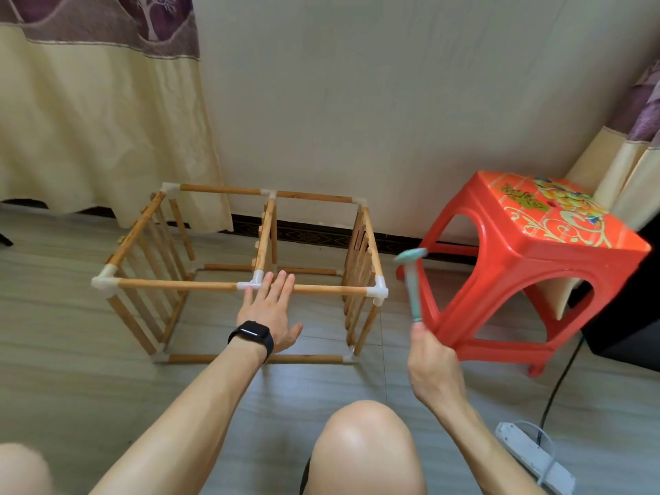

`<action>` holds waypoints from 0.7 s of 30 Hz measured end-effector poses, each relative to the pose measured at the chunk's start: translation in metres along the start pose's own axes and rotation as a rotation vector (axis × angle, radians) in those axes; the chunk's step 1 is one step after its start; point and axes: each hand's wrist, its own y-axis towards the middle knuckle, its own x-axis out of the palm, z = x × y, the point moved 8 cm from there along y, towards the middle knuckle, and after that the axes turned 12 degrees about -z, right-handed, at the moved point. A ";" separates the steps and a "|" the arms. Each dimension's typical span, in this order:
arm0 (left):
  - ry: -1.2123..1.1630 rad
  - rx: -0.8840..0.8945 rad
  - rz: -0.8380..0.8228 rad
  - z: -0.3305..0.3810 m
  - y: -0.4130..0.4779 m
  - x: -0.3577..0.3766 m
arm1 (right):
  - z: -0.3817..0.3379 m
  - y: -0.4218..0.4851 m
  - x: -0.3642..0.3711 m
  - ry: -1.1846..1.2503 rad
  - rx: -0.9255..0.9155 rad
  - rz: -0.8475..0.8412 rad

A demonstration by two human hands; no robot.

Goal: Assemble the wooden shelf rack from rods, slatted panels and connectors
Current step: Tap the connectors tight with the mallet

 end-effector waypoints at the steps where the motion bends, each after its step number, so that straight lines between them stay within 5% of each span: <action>1: -0.003 0.000 -0.008 0.000 0.000 -0.001 | 0.011 0.003 0.005 -0.061 0.114 -0.056; 5: 0.019 -0.009 -0.001 0.000 -0.001 -0.003 | 0.004 -0.002 -0.010 0.051 0.024 0.097; 9: 0.024 -0.006 -0.005 0.001 -0.005 -0.001 | 0.003 0.002 0.014 -0.167 0.127 -0.209; 21: -0.080 -0.007 -0.006 -0.025 0.023 -0.040 | -0.029 0.062 -0.027 0.019 0.052 -0.140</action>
